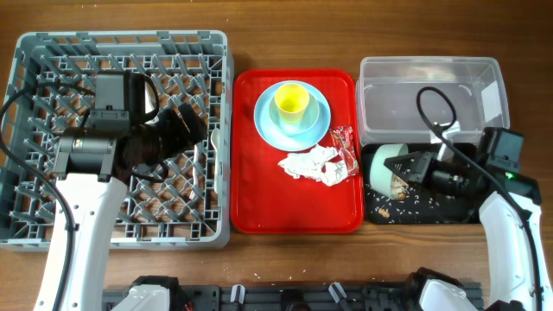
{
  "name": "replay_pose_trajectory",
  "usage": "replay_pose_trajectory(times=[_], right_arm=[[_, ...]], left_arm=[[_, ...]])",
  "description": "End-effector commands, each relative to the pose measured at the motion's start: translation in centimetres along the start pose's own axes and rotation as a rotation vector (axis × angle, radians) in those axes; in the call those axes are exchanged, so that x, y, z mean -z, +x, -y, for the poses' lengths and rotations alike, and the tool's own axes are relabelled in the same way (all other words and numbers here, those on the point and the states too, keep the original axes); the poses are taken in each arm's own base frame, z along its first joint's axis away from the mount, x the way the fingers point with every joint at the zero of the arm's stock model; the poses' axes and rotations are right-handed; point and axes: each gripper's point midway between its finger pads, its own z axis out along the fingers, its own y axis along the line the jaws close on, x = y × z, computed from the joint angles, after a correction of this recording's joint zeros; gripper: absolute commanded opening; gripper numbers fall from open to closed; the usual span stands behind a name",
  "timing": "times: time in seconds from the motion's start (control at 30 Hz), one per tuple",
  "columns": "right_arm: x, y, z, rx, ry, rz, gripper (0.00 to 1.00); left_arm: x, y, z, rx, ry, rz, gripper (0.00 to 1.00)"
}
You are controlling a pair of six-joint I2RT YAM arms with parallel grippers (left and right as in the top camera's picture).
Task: Sort waste into correct bins and load items into the dishwasher rack
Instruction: 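Tip the green bowl over the black tray to dump the rice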
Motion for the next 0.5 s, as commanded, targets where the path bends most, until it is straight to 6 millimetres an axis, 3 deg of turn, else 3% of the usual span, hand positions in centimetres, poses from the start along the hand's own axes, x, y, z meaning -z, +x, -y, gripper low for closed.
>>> replay_pose_trajectory(times=[0.0, 0.13, 0.23, 0.33, 0.47], right_arm=[[0.5, -0.2, -0.3, -0.010, -0.033, 0.023, 0.04], [0.9, -0.6, -1.1, 0.017, -0.088, 0.039, 0.04], [2.4, -1.6, -0.1, 0.004, -0.087, 0.107, 0.04], [4.0, -2.0, -1.8, 0.013, -0.234, 0.160, 0.04], [4.1, -2.2, -1.7, -0.002, -0.239, 0.165, 0.04]], left_arm=[[0.5, -0.3, 0.0, 0.009, 0.005, 0.020, 1.00], [0.5, -0.3, 0.0, 0.009, 0.005, 0.020, 1.00], [0.5, -0.3, 0.0, 0.009, 0.005, 0.020, 1.00], [0.5, -0.3, 0.0, 0.009, 0.005, 0.020, 1.00], [0.5, -0.3, 0.0, 0.009, 0.005, 0.020, 1.00]])
